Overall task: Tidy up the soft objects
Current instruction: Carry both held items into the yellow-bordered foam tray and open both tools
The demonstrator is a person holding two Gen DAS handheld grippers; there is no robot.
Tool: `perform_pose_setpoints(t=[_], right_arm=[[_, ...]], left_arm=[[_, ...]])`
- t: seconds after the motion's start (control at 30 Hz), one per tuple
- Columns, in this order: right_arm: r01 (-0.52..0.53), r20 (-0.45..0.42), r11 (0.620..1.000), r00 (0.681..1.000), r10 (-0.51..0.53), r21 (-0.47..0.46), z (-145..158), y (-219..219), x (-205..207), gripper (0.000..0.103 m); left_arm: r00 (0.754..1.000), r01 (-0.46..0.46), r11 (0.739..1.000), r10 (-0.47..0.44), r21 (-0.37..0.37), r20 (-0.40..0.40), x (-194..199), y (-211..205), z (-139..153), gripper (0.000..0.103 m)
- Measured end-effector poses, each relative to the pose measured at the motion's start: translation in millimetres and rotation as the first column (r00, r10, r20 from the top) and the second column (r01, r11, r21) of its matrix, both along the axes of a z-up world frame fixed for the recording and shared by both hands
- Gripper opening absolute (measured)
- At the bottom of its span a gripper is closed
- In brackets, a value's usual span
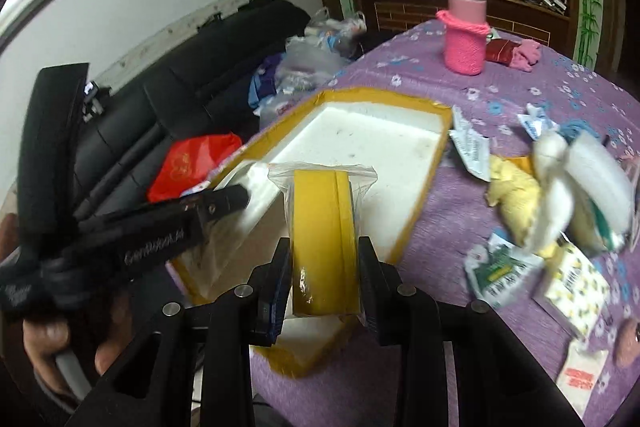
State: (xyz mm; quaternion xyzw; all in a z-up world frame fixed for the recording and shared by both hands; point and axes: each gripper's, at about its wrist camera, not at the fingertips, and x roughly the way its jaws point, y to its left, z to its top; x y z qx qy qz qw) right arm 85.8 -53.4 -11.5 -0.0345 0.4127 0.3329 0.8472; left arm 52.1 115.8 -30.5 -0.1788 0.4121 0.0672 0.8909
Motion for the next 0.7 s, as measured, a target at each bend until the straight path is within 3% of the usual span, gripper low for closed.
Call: perform_pose_setpoints(t=[0.17, 0.47, 0.53, 0.6, 0.7], right_arm=[[0.009, -0.023, 0.998, 1.000, -0.011, -0.055, -13, 33, 10, 0.031], [0.026, -0.048, 0.994, 0.998, -0.031, -0.104, -26, 62, 22, 0.034], [0.024, -0.041, 0.994, 0.999, -0.029, -0.104, -25, 63, 21, 0.039], [0.023, -0.036, 0.995, 0.999, -0.026, -0.094, -23, 59, 18, 0.052], [0.040, 0.016, 0.995, 0.999, -0.039, -0.090, -15, 52, 11, 0.060]], left_arm=[[1.000, -0.007, 0.999, 0.006, -0.035, -0.027, -1, 10, -14, 0.013], [0.999, -0.009, 1.000, 0.009, -0.006, -0.044, -2, 11, -23, 0.016], [0.999, -0.017, 1.000, 0.016, -0.017, -0.037, -2, 14, -25, 0.021], [0.999, -0.014, 1.000, 0.013, -0.027, -0.033, -3, 15, -25, 0.033], [1.000, -0.016, 1.000, 0.016, -0.018, -0.016, -7, 13, -21, 0.048]])
